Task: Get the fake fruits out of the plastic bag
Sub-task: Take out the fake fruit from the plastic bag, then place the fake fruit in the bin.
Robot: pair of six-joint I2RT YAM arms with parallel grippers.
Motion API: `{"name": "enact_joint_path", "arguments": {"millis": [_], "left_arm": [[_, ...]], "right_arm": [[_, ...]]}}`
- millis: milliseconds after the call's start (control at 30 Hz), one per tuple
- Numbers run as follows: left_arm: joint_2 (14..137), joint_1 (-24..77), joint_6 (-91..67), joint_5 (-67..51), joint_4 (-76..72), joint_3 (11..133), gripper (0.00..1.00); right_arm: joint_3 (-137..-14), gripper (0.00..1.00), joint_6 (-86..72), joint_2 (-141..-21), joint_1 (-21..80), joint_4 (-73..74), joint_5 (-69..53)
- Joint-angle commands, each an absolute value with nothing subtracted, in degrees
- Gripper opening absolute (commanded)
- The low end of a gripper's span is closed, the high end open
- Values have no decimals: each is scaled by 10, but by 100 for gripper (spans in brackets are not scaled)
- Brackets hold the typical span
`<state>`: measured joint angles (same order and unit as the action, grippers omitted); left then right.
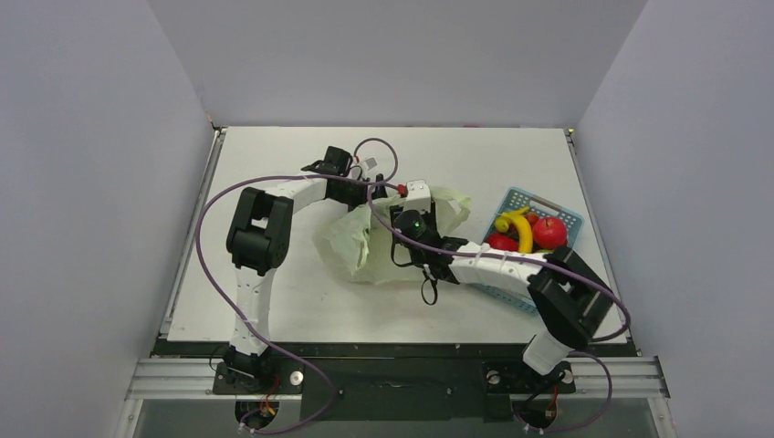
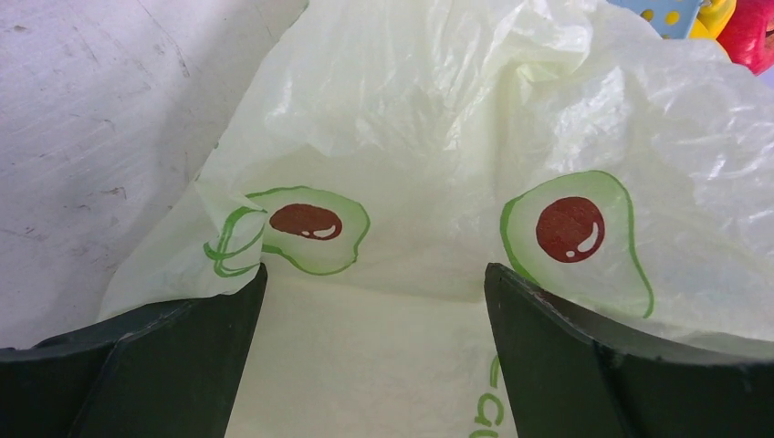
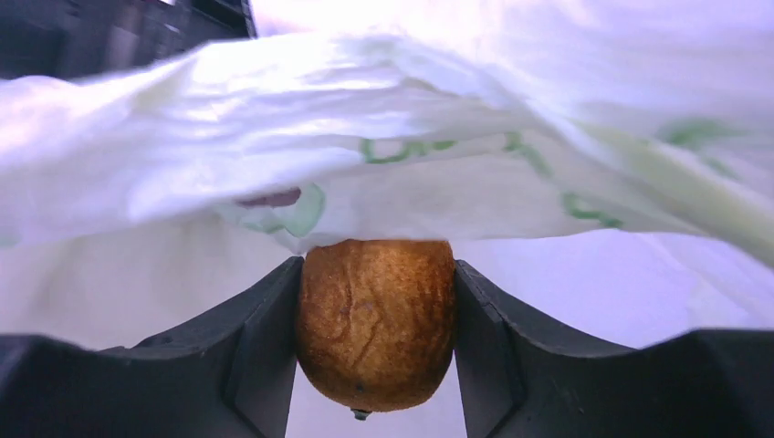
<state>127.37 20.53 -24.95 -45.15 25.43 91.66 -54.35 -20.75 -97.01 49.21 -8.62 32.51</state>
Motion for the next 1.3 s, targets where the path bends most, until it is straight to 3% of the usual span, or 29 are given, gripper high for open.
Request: {"name": "enact_joint_path", "arguments": {"millis": [0, 300, 533, 667, 933, 1267], "left_arm": [[1287, 205, -228, -435, 276, 913, 90], [1285, 204, -225, -430, 279, 913, 90], [1265, 206, -218, -421, 282, 906, 90], [1246, 206, -211, -404, 291, 909, 90], [1130, 199, -186, -344, 295, 897, 90], [986, 174, -174, -291, 315, 906, 92]], "right_arm": [[-498, 0, -238, -874, 493, -54, 232], [-429, 0, -255, -708, 481, -55, 73], [-470, 0, -264, -673, 479, -22, 33], [-506, 0, -252, -604, 478, 56, 82], [-543, 0, -203, -512, 434, 193, 326], [-527, 0, -244, -521, 206, 285, 286]]}}
